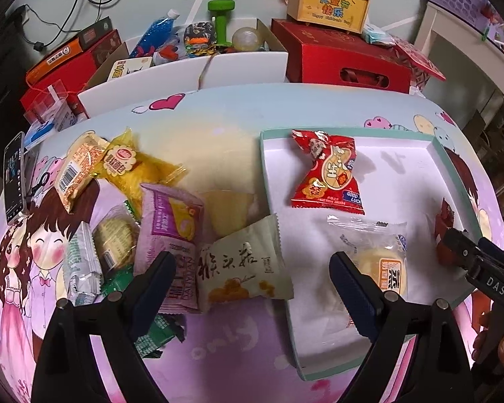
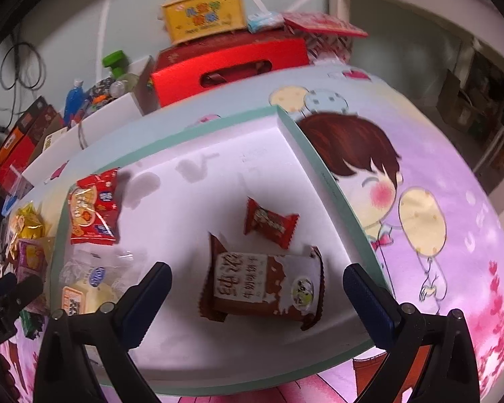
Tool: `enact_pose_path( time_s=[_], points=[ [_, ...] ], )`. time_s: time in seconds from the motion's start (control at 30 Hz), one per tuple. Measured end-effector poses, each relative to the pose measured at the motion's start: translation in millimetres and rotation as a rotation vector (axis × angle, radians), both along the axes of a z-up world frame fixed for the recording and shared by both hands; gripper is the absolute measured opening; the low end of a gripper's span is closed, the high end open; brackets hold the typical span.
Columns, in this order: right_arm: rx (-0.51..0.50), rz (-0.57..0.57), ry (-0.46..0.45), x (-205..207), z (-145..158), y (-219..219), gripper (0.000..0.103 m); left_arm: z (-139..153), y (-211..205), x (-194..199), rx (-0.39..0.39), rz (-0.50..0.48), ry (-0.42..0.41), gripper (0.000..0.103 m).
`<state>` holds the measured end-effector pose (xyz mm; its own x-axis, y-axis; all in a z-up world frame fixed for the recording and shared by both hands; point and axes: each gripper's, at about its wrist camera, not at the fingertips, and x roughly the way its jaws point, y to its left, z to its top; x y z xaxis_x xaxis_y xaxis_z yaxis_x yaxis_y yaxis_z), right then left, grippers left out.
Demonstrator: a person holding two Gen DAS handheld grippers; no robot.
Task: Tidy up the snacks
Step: 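Move both grippers back toward the snack pile beside the tray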
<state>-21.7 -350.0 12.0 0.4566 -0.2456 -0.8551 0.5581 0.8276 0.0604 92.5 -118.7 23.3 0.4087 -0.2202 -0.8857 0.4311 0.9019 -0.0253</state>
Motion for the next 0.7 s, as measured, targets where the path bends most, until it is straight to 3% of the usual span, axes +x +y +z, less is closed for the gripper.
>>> enact_pose_path(
  time_s=[0.17, 0.7],
  points=[
    [0.007, 0.065, -0.064, 8.6, 12.8, 21.0, 0.103, 6.3, 20.4, 7.8, -0.01, 0.045, -0.007, 0.093],
    [0.008, 0.289, -0.078, 44.1, 13.1, 107.7, 0.103, 9.5, 140.6, 26.7, 0.054, 0.354, -0.037, 0.093]
  ],
)
